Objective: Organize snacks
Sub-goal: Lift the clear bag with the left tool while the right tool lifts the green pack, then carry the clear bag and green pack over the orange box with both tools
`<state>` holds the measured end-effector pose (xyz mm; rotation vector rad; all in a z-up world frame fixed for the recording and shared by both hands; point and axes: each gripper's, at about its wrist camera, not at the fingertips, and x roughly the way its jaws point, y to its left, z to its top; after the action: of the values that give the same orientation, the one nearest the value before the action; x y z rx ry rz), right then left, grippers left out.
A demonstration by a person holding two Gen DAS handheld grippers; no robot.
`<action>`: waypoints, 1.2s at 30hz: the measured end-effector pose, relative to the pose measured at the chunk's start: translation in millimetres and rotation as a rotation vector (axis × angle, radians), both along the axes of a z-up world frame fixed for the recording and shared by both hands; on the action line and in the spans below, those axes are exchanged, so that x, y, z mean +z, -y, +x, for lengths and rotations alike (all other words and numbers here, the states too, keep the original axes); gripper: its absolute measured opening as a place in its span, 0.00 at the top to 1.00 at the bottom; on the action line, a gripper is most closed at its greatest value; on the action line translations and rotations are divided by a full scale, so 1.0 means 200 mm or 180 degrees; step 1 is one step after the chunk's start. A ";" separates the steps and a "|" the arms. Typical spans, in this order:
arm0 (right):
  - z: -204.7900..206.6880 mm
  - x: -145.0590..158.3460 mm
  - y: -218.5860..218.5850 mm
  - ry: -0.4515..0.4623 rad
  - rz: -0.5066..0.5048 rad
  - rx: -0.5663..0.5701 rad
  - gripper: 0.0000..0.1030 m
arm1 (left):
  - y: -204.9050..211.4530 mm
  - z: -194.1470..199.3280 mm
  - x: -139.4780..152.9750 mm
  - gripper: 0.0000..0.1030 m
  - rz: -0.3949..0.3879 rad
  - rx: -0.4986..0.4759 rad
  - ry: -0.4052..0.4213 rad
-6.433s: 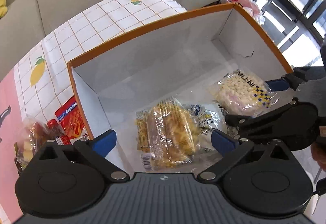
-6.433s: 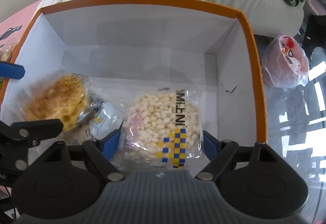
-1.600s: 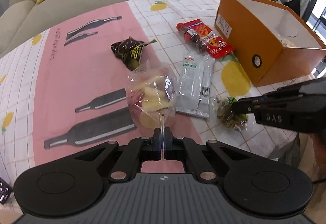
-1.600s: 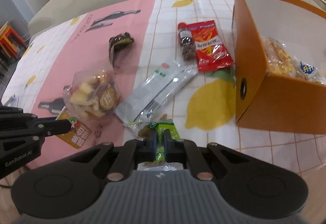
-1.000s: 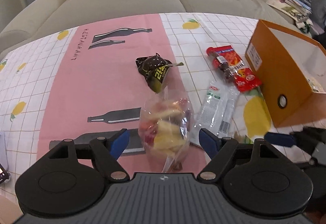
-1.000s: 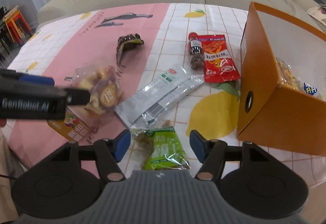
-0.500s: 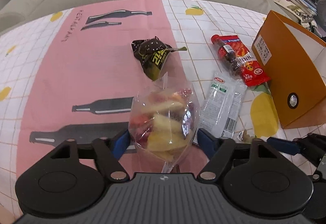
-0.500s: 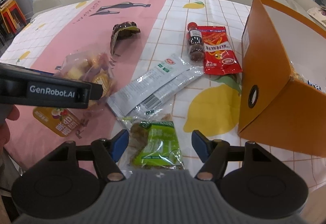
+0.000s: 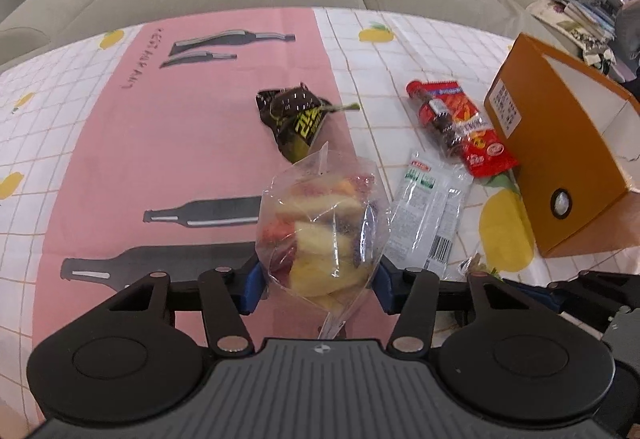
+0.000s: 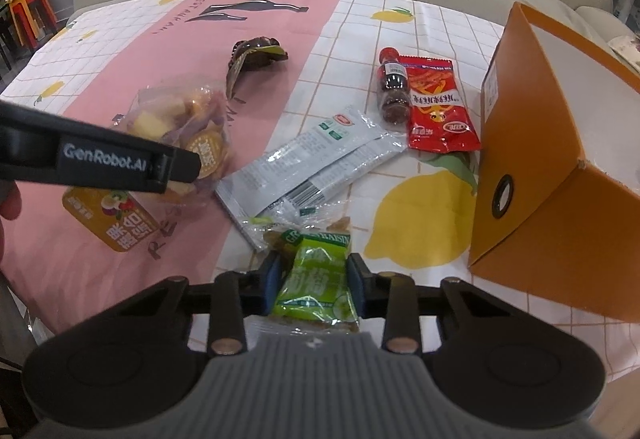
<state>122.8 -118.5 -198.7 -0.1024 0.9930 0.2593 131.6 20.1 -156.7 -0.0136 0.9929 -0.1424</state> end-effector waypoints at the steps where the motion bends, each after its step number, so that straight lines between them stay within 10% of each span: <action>1: 0.00 0.00 0.00 0.0007 -0.0001 -0.0006 0.68 | 0.00 0.00 0.01 0.41 -0.0011 0.0006 0.0015; 20: -0.16 0.45 0.26 0.0356 0.0595 -0.0474 0.69 | 0.10 -0.14 0.45 0.43 -0.0486 -0.0139 0.0409; 36: -0.14 0.74 0.79 0.0525 0.0504 -0.0823 0.70 | 0.50 -0.06 0.66 0.43 -0.0539 -0.0728 0.0524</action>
<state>93.9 -276.2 -50.9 0.1464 0.8085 0.0897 120.0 -79.9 -24.0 -0.0425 0.8138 -0.4306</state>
